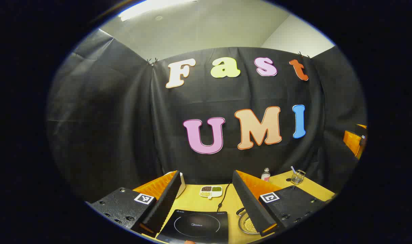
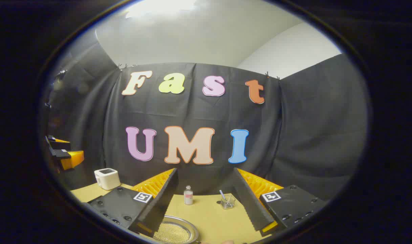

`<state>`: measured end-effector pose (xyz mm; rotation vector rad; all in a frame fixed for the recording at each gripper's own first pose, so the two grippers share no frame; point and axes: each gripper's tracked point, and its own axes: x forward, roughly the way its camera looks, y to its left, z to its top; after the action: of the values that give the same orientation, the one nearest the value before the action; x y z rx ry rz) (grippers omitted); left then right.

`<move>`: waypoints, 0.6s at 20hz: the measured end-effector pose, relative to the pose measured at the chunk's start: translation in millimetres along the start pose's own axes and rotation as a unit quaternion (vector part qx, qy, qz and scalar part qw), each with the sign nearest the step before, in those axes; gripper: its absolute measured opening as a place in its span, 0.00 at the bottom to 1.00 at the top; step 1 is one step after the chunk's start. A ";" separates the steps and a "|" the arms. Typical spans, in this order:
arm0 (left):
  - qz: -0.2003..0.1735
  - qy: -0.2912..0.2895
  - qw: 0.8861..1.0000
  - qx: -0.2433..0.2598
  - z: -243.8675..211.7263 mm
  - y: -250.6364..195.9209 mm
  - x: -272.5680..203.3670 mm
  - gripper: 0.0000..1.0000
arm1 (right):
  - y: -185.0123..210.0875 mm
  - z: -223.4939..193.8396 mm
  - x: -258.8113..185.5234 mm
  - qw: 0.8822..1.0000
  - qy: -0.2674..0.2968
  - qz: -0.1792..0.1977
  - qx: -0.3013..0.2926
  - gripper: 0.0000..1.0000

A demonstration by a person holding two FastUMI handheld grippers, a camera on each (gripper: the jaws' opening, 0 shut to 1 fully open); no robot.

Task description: First push the handle of the pot to place it horizontally, then grasp the pot with both hands and set it on the induction cooktop.

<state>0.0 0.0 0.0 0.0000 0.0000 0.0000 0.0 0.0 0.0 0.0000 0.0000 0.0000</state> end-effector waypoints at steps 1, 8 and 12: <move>0.001 0.003 1.000 -0.001 -2.6 0.0 2.3 1.00 | -0.2 -1.6 -0.3 1.000 0.001 0.000 0.000 0.99; 0.007 0.023 1.000 -0.004 -28.5 -6.3 19.4 1.00 | -8.8 -7.4 5.1 1.000 0.005 -0.003 -0.004 0.99; 0.011 0.026 1.000 -0.001 -29.5 -6.9 20.4 0.98 | -10.6 -10.9 9.7 1.000 0.007 -0.001 -0.003 0.99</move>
<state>20.4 -6.9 -29.5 -0.0021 0.0528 0.0218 9.7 -10.6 -10.9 -0.0050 0.0140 -0.0016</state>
